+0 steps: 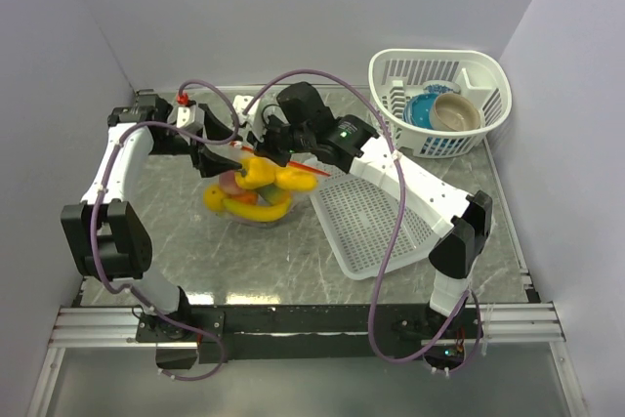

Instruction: Open the zip-top bag and remove the fake food

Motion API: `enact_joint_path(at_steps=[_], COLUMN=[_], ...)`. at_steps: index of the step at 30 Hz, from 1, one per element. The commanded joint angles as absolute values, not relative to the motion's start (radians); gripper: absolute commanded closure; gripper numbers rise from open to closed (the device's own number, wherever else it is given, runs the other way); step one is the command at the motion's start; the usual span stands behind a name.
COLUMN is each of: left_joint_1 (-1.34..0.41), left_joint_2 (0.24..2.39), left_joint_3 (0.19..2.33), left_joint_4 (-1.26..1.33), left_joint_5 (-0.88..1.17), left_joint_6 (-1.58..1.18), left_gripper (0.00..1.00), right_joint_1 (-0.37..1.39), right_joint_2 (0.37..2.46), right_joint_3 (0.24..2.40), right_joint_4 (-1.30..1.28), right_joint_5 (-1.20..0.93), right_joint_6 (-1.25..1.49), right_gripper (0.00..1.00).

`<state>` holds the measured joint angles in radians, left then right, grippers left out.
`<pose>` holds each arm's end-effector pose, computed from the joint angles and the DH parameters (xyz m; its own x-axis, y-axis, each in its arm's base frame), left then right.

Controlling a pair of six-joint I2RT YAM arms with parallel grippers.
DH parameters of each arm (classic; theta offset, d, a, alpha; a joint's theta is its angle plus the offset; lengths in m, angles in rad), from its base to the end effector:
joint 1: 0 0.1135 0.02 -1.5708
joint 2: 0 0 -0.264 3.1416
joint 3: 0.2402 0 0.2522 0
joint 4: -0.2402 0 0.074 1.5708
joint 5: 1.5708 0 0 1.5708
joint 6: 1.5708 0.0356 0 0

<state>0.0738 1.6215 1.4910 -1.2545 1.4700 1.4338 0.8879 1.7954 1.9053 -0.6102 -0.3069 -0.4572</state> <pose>0.3002 -0.0133 0.3285 0.0404 0.1029 -0.9939 0.9950 0.0873 0.0495 0.2506 0.3252 0.4056 0.1287 -0.5087 -0.8513 -0.9473 0.1910 -0.2573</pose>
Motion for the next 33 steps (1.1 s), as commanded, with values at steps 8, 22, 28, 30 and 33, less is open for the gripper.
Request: enact_joint_path(at_steps=[8, 22, 28, 30, 33], left_joint_1=[0.074, 0.075, 0.075, 0.077, 0.074], left_joint_2=[1.485, 1.542, 1.603, 1.609, 1.623], left_joint_3=[1.439, 1.437, 1.497, 1.512, 1.545], left_joint_4=[-1.035, -1.376, -1.376, -1.374, -1.374], left_joint_5=[1.694, 1.608, 1.658, 1.675, 1.689], left_joint_6=[1.158, 1.537, 1.522, 1.529, 1.511], left_gripper=[0.41, 0.21, 0.10, 0.12, 0.22], right_joint_1=[0.902, 0.900, 0.900, 0.899, 0.900], right_joint_2=[1.712, 1.648, 1.675, 1.681, 1.687], right_joint_3=[1.790, 1.736, 1.787, 1.795, 1.801], right_joint_4=[-0.440, -0.385, -0.414, -0.420, -0.426], right_joint_5=[-0.285, -0.255, -0.290, -0.298, -0.301], right_joint_6=[-0.440, -0.443, -0.423, -0.419, -0.414], right_gripper=[1.00, 1.00, 1.00, 1.00, 1.00])
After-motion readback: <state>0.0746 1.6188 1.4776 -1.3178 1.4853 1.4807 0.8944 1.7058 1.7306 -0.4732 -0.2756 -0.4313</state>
